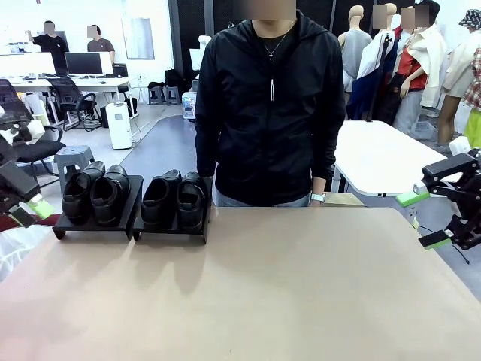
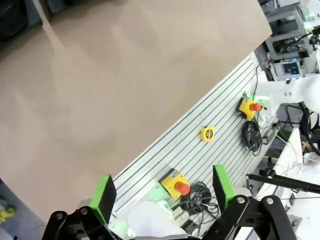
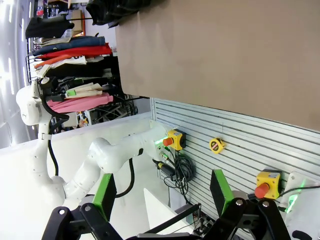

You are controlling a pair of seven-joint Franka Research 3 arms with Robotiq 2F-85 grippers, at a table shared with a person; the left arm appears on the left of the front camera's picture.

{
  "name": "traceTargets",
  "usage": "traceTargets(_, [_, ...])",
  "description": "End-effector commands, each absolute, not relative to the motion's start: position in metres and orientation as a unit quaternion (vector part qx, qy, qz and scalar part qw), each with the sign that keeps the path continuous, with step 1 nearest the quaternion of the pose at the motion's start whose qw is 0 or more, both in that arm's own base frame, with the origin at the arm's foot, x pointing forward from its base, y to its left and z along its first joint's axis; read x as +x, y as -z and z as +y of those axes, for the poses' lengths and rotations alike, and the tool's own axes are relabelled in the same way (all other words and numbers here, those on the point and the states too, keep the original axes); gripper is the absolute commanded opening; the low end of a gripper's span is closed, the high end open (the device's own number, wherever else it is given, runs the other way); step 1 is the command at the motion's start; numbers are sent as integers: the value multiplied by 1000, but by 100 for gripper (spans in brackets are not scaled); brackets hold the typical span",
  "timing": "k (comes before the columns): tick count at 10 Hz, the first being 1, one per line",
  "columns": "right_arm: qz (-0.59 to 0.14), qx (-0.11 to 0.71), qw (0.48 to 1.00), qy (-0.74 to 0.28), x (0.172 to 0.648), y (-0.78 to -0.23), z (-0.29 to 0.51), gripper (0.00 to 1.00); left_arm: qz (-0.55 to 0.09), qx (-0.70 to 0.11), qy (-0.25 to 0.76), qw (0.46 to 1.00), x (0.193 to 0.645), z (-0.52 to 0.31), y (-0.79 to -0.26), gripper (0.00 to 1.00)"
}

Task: Organize the shoes by placing them on the stand.
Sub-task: Place the Shoe from the middle of the table onto the Shoes Stand.

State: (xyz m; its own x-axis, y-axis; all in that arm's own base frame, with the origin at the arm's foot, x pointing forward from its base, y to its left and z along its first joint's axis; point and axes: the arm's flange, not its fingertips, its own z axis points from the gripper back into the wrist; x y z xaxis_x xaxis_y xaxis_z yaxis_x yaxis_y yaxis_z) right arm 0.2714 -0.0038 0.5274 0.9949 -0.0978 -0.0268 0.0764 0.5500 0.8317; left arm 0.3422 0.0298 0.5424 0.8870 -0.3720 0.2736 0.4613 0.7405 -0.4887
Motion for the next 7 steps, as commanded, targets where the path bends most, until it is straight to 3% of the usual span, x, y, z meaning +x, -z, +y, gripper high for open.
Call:
traceTargets(1, [-21, 485, 873, 39, 274, -530, -3, 100, -85, -282, 231, 927, 344, 37, -540, 100])
traceTargets(7, [-21, 485, 873, 39, 274, -530, -3, 100, -85, -282, 231, 927, 344, 37, -540, 100])
